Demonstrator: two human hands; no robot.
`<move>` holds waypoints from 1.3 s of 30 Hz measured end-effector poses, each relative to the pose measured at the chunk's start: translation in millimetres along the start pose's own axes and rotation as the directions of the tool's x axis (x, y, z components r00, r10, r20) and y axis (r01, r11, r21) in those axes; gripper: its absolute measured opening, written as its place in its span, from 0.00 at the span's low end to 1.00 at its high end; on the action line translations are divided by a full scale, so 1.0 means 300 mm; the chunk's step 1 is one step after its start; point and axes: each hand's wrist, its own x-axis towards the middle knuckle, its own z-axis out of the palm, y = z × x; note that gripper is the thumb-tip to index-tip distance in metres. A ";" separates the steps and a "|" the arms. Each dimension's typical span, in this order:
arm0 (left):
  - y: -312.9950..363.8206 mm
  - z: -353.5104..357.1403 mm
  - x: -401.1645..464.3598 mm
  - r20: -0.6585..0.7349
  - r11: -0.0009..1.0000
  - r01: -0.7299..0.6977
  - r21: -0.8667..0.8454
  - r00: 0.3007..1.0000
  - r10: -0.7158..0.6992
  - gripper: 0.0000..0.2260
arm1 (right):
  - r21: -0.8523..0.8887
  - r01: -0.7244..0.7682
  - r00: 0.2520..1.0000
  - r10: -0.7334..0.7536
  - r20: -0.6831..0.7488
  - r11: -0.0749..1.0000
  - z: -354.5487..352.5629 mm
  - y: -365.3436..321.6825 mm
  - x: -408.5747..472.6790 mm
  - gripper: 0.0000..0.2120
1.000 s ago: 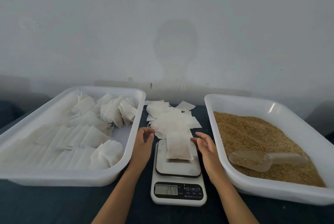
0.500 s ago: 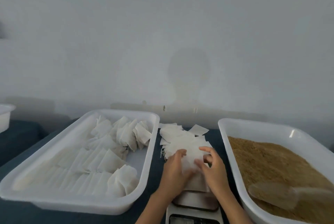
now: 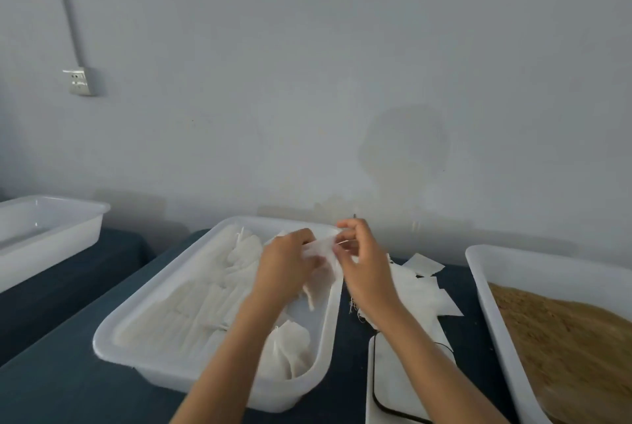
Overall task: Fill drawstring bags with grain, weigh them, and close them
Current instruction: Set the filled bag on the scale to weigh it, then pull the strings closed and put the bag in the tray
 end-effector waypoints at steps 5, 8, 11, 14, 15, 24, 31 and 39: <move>-0.197 0.010 0.034 0.303 0.977 0.192 0.094 0.929 -0.211 0.20 | -0.295 -0.187 0.929 0.266 0.257 0.937 0.194 0.035 -0.010 0.19; -0.267 0.051 0.015 0.417 0.952 0.242 0.188 0.858 -0.300 0.16 | -0.497 -0.273 0.771 0.496 0.400 0.824 0.276 0.051 -0.012 0.26; -0.296 0.071 0.004 0.445 0.923 0.249 0.293 0.819 -0.362 0.12 | -0.694 -0.138 0.643 0.597 0.480 0.706 0.328 0.062 -0.005 0.19; -0.311 0.080 -0.001 0.429 0.891 0.270 0.366 0.800 -0.419 0.04 | -0.759 -0.096 0.545 0.672 0.501 0.644 0.356 0.082 -0.004 0.19; -0.317 0.086 -0.003 0.428 0.882 0.266 0.388 0.796 -0.428 0.05 | -0.769 -0.095 0.521 0.690 0.502 0.632 0.358 0.087 -0.002 0.20; -0.308 0.114 -0.001 0.350 0.889 0.199 0.413 0.866 -0.356 0.16 | -0.690 0.102 0.714 0.430 0.552 0.716 0.292 0.045 -0.008 0.15; -0.277 0.103 0.007 0.048 0.996 0.079 0.036 0.996 -0.080 0.15 | -0.659 -0.076 0.986 0.156 0.064 0.749 -0.007 0.183 0.105 0.11; -0.278 0.129 0.005 0.062 0.993 -0.093 0.075 0.994 0.088 0.09 | -0.900 -0.200 0.740 0.662 0.120 0.387 -0.116 0.459 0.030 0.37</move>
